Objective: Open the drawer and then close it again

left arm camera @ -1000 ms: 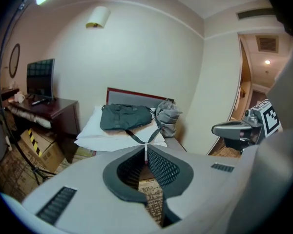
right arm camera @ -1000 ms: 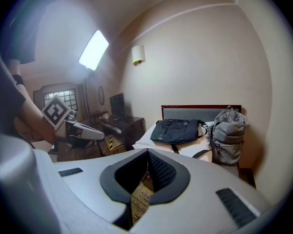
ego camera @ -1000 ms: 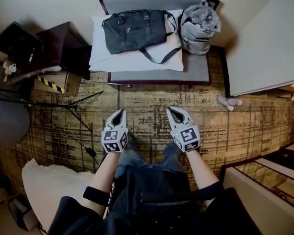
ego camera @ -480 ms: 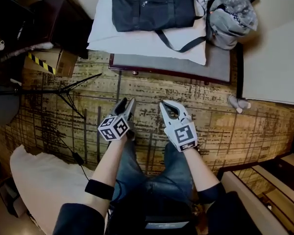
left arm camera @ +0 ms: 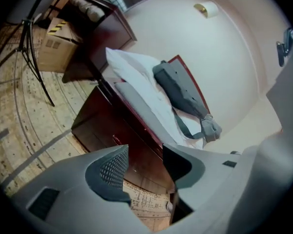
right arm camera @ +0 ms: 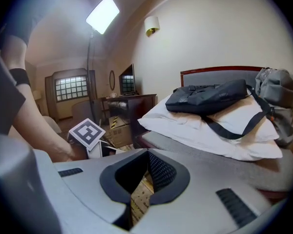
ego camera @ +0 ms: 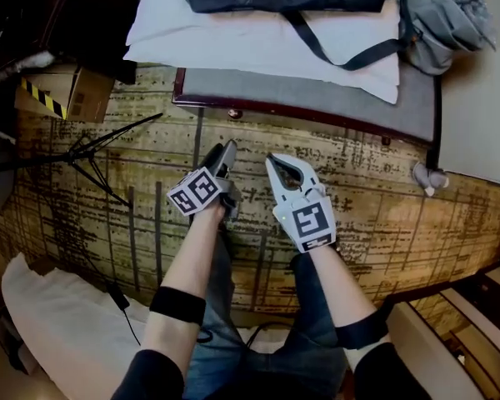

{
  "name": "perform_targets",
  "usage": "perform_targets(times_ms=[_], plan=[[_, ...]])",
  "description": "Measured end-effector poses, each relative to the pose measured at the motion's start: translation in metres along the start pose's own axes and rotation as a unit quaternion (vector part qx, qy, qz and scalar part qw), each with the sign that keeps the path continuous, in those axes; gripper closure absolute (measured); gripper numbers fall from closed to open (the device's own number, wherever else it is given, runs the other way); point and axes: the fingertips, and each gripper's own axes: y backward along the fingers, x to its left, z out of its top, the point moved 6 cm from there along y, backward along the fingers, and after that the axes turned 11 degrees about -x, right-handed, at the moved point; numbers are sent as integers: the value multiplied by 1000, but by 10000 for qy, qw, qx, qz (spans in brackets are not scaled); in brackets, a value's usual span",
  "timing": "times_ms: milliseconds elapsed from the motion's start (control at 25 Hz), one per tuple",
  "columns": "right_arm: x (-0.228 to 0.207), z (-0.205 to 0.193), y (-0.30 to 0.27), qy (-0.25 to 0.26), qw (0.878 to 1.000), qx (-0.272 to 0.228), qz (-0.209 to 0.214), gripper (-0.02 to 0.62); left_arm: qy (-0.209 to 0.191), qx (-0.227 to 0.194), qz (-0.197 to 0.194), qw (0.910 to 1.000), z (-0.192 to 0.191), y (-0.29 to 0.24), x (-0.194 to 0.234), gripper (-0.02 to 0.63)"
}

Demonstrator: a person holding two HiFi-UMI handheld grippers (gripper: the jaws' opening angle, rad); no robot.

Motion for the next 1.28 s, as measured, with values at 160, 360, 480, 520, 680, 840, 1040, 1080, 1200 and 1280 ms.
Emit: perform_targets(times_ms=[160,360,480,520,680,840,1040,1080,1200,1280], plan=[[-7,-45,-31,-25,9999,-90,-41,595,443,-70,-57,9990,-17,-46,39,387],[-17,-81,-55,-191,9997,-144,-111,595,718,-121,-74,9973,-32,-83,74,387],[-23,-91,-65,-231,9994,-222,-134,595,790,-161,-52,9967,-35,-96,93,387],[-25,-94,-67,-229,9993,-250,-147,595,796,-169,-52,9967,-36,-100,97,387],[-34,-105,-74,-255,9991,-298,-186,595,815,-132,-130,9965,-40,-116,108,387],[-39,-114,-80,-247,9991,-267,-198,595,950,-145,-188,9952,-43,-128,115,388],[-41,-123,-80,-320,9990,-214,-217,595,1101,-288,-394,9927,-44,-135,114,445],[-41,-124,-80,-331,9990,-196,-221,595,1148,-325,-479,9917,-44,-135,112,463],[-42,-127,-78,-378,9988,-170,-248,595,1227,-479,-654,9891,-44,-136,108,536],[-41,-129,-77,-399,9987,-177,-267,595,1294,-583,-660,9877,-44,-136,109,540]])
